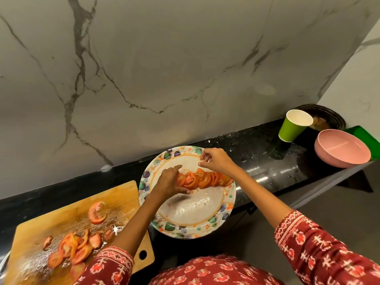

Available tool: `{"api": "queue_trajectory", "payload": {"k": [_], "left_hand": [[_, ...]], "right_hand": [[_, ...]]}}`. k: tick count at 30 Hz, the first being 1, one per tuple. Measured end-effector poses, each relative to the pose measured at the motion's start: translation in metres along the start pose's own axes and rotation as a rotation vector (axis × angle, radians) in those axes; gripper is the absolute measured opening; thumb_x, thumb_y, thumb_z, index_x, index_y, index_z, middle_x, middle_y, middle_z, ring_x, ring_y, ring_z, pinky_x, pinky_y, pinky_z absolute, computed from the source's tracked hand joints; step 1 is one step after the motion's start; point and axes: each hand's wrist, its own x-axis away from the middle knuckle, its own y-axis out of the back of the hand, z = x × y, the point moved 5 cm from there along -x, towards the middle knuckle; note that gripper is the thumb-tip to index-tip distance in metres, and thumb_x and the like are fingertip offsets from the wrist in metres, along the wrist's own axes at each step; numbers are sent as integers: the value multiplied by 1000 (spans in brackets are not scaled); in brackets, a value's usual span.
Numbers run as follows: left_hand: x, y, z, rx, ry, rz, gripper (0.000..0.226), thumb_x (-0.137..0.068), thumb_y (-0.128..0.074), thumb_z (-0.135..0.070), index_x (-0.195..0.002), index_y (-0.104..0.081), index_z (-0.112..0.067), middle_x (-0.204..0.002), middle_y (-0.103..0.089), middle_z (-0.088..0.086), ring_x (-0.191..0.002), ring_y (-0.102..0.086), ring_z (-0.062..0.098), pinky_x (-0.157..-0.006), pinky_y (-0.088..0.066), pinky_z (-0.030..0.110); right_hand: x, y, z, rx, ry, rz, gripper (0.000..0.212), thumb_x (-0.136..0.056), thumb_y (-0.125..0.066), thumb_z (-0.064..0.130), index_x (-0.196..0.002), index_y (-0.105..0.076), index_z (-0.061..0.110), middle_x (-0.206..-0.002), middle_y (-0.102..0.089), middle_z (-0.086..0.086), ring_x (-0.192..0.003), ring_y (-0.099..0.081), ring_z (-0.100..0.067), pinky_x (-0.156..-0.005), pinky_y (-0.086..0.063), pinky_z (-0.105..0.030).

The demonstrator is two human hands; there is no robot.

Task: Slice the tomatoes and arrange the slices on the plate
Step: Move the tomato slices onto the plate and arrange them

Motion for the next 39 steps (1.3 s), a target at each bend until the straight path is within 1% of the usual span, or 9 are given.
{"api": "queue_trajectory", "payload": {"k": [3, 6, 11, 14, 18, 21, 31, 35, 39], "left_hand": [[-4, -2, 4, -29, 34, -10, 87, -66, -81, -33, -139, -36, -17, -134, -49, 10, -121, -45, 23, -100, -38, 30], [-8, 0, 9, -51, 71, -9, 87, -66, -82, -32, -139, -36, -18, -135, -45, 9, -124, -41, 25, -102, -35, 32], [-13, 0, 13, -94, 56, 61, 78, -71, -78, -31, -138, -38, -21, -133, -42, 10, -122, -38, 25, -101, -37, 33], [-9, 2, 10, -50, 15, 39, 77, -71, -78, -29, -137, -38, -21, -131, -40, 9, -120, -39, 24, -100, -38, 33], [-3, 1, -6, 68, -94, -10, 72, -73, -77, -21, -135, -41, -21, -131, -40, 10, -119, -44, 23, -95, -43, 28], [-2, -7, -15, 88, -130, 24, 69, -75, -75, -20, -135, -40, -21, -133, -40, 8, -120, -43, 22, -95, -42, 26], [-1, -7, -21, 123, -138, -13, 68, -73, -77, -17, -133, -44, -19, -131, -45, 9, -114, -50, 22, -92, -48, 29], [0, -9, -24, 154, -137, -23, 66, -74, -76, -17, -133, -44, -18, -132, -45, 10, -112, -52, 21, -92, -49, 28], [2, -9, -23, 170, -103, -17, 74, -76, -75, -16, -139, -36, -18, -139, -41, 10, -114, -51, 22, -94, -46, 30]], "right_hand": [[3, -15, 2, 110, 76, 166, 31, -83, -69, 27, -110, -63, 13, -108, -65, -3, -94, -60, -12, -83, -51, -27], [3, -22, 1, 158, 81, 223, 35, -88, -62, 23, -121, -59, 11, -119, -62, -6, -105, -58, -17, -88, -48, -26], [0, -22, 5, 152, 85, 192, 26, -90, -58, 12, -115, -63, 9, -116, -64, -8, -102, -59, -17, -84, -45, -23], [-1, -22, 3, 112, 73, 152, 22, -87, -59, 6, -109, -66, 7, -107, -67, -9, -89, -58, -11, -80, -47, -23], [-2, -24, -1, 135, 57, 138, 21, -85, -62, 9, -105, -66, 8, -101, -68, -8, -89, -62, -15, -83, -51, -29], [-2, -25, -3, 107, 33, 123, 19, -83, -62, 7, -101, -68, 8, -96, -69, -8, -87, -63, -15, -81, -51, -28], [12, -7, -13, -204, -106, 62, 12, -76, -69, -1, -83, -68, 10, -77, -62, 2, -73, -59, -11, -71, -51, -22], [15, 2, -17, -277, -141, 58, 10, -77, -69, 1, -81, -68, 9, -79, -62, 0, -72, -57, -10, -68, -51, -21], [19, 1, -18, -325, -118, 130, 10, -79, -67, 0, -83, -66, 10, -82, -62, -8, -73, -58, -16, -62, -53, -21]]}}
